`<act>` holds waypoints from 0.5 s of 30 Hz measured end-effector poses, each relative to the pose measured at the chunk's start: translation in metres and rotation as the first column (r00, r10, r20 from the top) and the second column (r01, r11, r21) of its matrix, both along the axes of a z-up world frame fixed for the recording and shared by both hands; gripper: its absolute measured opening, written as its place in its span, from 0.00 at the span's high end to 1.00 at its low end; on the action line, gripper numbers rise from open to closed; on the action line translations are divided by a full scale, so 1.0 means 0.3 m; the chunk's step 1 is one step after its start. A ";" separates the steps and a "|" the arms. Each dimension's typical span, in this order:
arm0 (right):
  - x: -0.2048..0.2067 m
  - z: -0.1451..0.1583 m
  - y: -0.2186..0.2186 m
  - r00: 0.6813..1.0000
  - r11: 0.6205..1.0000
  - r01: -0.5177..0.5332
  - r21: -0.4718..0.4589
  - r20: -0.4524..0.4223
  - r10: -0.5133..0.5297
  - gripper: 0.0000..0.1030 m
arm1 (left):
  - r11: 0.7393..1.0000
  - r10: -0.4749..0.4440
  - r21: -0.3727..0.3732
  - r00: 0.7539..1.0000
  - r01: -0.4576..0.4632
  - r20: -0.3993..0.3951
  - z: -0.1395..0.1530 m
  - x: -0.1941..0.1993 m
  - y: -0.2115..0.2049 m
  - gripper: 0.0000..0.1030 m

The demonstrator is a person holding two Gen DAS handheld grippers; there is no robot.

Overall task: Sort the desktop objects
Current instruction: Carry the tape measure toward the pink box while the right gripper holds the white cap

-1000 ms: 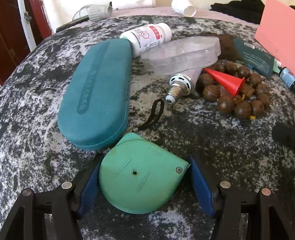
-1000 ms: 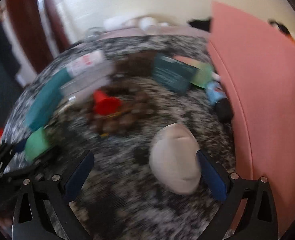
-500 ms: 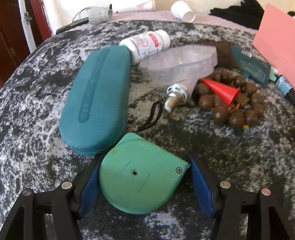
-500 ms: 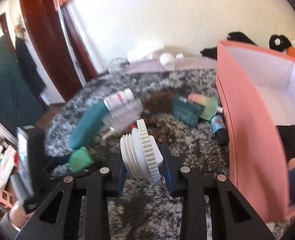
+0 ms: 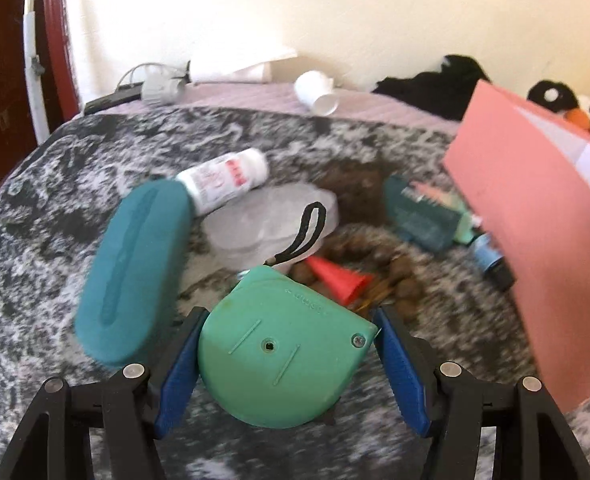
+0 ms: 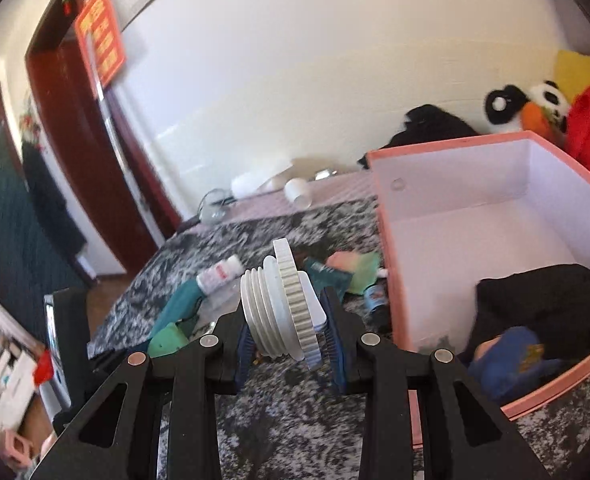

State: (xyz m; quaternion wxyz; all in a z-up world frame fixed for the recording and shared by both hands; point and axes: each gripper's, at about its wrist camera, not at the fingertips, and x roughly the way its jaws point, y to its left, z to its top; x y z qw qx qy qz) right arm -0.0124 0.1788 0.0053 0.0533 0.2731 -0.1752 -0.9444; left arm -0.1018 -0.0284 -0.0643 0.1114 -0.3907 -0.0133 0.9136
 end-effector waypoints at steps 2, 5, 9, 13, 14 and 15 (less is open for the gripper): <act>0.006 0.010 0.036 1.000 1.000 0.024 -0.017 -0.006 -0.024 0.67 | 1.000 -0.006 0.004 1.000 0.006 -0.011 0.017 0.000 0.030 0.32; 0.008 0.016 0.091 0.998 0.998 0.057 -0.038 -0.007 -0.057 0.67 | 0.999 -0.015 0.040 1.000 0.015 -0.016 0.044 -0.004 0.077 0.32; 0.017 0.017 0.163 0.995 0.993 0.102 -0.050 0.003 -0.102 0.67 | 0.997 -0.034 0.068 0.999 0.036 -0.035 0.080 0.004 0.158 0.32; 0.039 0.016 0.226 0.988 0.987 0.152 -0.047 0.002 -0.152 0.67 | 0.992 -0.062 0.109 0.996 0.069 -0.062 0.125 0.020 0.248 0.32; 0.048 0.019 0.241 0.986 0.985 0.165 -0.047 -0.002 -0.166 0.67 | 0.990 -0.071 0.119 0.995 0.079 -0.068 0.136 0.024 0.271 0.32; 0.056 0.021 0.253 0.984 0.983 0.177 -0.047 -0.006 -0.177 0.67 | 0.988 -0.083 0.125 0.993 0.093 -0.080 0.151 0.030 0.300 0.32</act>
